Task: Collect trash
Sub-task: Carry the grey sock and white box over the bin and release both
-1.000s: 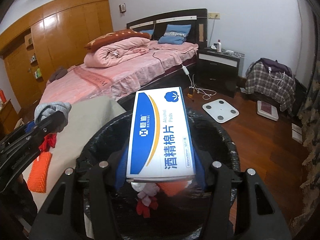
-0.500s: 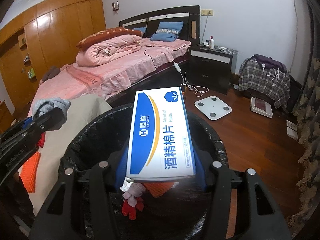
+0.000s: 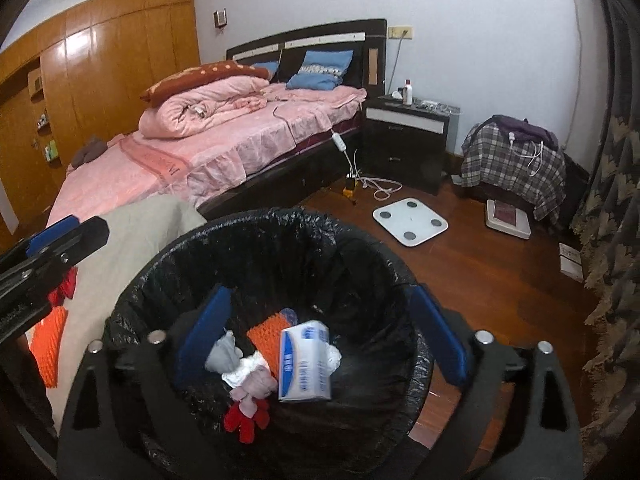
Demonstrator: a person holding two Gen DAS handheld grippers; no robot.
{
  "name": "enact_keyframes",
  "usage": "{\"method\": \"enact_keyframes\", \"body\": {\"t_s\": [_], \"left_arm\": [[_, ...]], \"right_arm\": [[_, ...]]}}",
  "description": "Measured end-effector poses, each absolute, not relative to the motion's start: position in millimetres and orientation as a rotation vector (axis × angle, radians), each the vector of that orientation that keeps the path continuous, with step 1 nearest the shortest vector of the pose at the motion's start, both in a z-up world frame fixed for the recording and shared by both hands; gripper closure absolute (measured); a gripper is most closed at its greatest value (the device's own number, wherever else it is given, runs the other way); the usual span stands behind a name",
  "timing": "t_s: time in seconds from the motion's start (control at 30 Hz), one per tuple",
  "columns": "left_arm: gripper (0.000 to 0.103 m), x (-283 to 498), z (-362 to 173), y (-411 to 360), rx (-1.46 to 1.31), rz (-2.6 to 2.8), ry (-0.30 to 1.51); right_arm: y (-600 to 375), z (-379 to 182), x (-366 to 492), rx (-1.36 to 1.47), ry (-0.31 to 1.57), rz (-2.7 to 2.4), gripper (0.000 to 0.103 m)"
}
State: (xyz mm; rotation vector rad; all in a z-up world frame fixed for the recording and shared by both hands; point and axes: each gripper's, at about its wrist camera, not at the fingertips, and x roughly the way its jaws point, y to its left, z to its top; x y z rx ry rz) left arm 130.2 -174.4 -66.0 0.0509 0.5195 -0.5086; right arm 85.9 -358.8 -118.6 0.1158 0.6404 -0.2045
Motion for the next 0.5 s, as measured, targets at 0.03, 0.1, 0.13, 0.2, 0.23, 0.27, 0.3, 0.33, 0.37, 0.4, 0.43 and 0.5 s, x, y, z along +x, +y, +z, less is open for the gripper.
{"method": "enact_keyframes", "body": {"t_s": [0.03,0.1,0.13,0.2,0.23,0.27,0.3,0.33,0.37,0.4,0.43,0.5], "left_arm": [[0.026,128.7,-63.4,-169.8,0.05,-0.499,0.512],[0.017,126.2,-59.1,-161.2,0.048,-0.482,0.5],[0.016,124.9,-57.6,-156.1,0.045,-0.476,0.496],[0.014,121.8,-54.1,-141.4,0.04,-0.454,0.491],[0.013,120.3,-52.6,-132.7,0.038,-0.439,0.488],[0.012,119.3,-50.8,-126.5,0.037,-0.428,0.486],[0.012,116.9,-49.8,-117.9,0.035,-0.413,0.483],[0.012,115.6,-48.3,-110.5,0.033,-0.399,0.482],[0.011,112.7,-47.1,-98.7,0.032,-0.377,0.478],[0.01,111.6,-46.4,-90.4,0.031,-0.363,0.476],[0.01,109.4,-45.6,-79.7,0.031,-0.34,0.475],[0.009,106.7,-43.8,-61.0,0.023,-0.301,0.477]], "right_arm": [[-358.7,-117.0,84.4,0.124,0.636,-0.196,0.007],[-357.8,-115.4,82.7,0.137,0.634,-0.181,0.006],[-357.3,-114.7,81.7,0.14,0.633,-0.177,0.006],[-351.3,-112.2,80.2,0.142,0.628,-0.161,0.005],[-346.3,-110.9,79.2,0.14,0.623,-0.15,0.005],[-341.8,-109.2,79.7,0.138,0.619,-0.142,0.005],[-335.8,-107.4,80.8,0.135,0.617,-0.132,0.005],[-329.3,-106.2,81.7,0.132,0.616,-0.118,0.005],[-323.4,-105.1,83.1,0.13,0.614,-0.105,0.005],[-317.6,-103.5,84.2,0.127,0.612,-0.094,0.005],[-310.0,-102.7,85.6,0.124,0.61,-0.079,0.005],[-294.6,-101.0,89.3,0.119,0.609,-0.051,0.005]]}}
